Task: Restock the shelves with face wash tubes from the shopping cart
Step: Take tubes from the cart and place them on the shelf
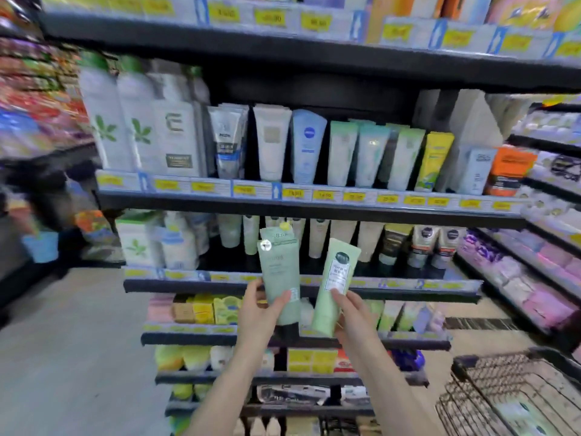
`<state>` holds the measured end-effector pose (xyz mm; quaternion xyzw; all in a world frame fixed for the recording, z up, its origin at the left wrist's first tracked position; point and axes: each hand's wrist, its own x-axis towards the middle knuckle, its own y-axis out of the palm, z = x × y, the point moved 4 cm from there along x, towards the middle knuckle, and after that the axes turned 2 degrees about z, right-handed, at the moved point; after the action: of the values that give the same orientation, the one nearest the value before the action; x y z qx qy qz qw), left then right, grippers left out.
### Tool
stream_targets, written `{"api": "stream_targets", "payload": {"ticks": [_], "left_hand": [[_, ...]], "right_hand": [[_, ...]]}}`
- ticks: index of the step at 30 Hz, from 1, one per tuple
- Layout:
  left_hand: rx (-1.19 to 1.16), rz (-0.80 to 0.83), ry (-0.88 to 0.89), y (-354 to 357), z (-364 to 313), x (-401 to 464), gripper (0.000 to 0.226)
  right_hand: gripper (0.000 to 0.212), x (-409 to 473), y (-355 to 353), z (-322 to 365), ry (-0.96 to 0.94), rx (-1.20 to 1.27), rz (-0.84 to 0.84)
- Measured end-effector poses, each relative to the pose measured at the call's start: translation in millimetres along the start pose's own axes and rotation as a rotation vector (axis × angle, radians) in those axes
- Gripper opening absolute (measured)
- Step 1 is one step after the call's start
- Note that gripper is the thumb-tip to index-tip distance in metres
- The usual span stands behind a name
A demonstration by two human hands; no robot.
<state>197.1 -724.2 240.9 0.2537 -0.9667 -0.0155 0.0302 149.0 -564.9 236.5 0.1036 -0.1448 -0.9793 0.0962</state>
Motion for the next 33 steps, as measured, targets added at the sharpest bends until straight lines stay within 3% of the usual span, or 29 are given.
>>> {"api": "stream_targets", "payload": {"ticks": [10, 16, 25, 33], "left_hand": [[0.075, -0.071, -0.044, -90.3, 19.3, 61.9, 0.028], [0.224, -0.115, -0.076, -107.2, 24.4, 102.9, 0.032], [0.169, -0.147, -0.044, -108.7, 23.0, 169.8, 0.034], [0.215, -0.182, 0.023, -110.8, 25.8, 210.4, 0.036]], "right_hand": [[0.03, 41.3, 79.0, -32.4, 0.041, -0.031, 0.007], [0.034, 78.1, 96.8, -35.0, 0.075, -0.016, 0.019], [0.038, 147.4, 117.4, -34.6, 0.078, -0.054, 0.034], [0.011, 174.4, 122.8, -40.6, 0.064, 0.043, 0.065]]}}
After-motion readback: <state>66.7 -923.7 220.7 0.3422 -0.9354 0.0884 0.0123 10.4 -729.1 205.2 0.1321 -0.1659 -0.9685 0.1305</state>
